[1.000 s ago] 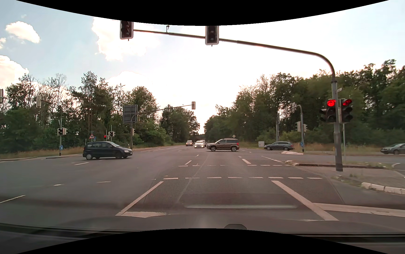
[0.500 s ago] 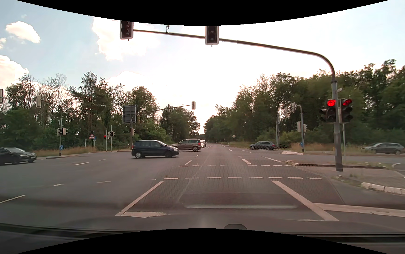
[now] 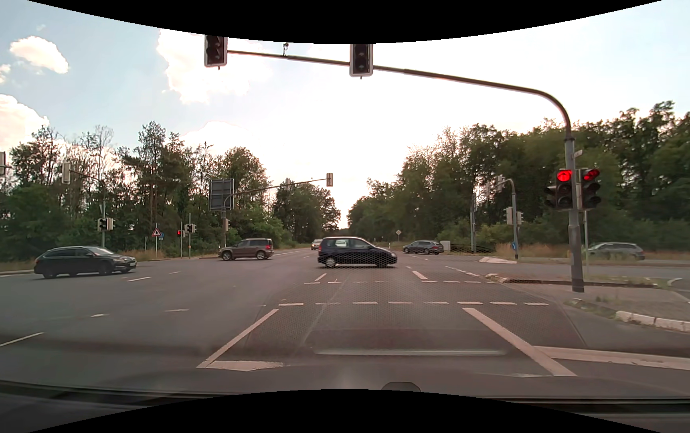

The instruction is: Follow the waypoints while adhering to traffic rules and regulations

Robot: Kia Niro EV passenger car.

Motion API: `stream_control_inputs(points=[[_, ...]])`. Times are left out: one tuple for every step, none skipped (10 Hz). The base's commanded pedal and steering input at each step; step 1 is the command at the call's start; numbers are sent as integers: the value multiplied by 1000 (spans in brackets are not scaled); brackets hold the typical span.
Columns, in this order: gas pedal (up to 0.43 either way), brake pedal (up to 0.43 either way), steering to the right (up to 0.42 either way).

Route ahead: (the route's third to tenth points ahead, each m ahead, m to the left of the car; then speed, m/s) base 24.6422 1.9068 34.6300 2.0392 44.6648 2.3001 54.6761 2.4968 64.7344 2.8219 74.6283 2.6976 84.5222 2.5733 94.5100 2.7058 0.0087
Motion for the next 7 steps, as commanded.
stream_control_inputs(points=[[0, 384, -8], [0, 366, -8], [0, 348, -8], [0, 335, -8], [0, 329, -8], [0, 329, -8], [0, 329, -8]])
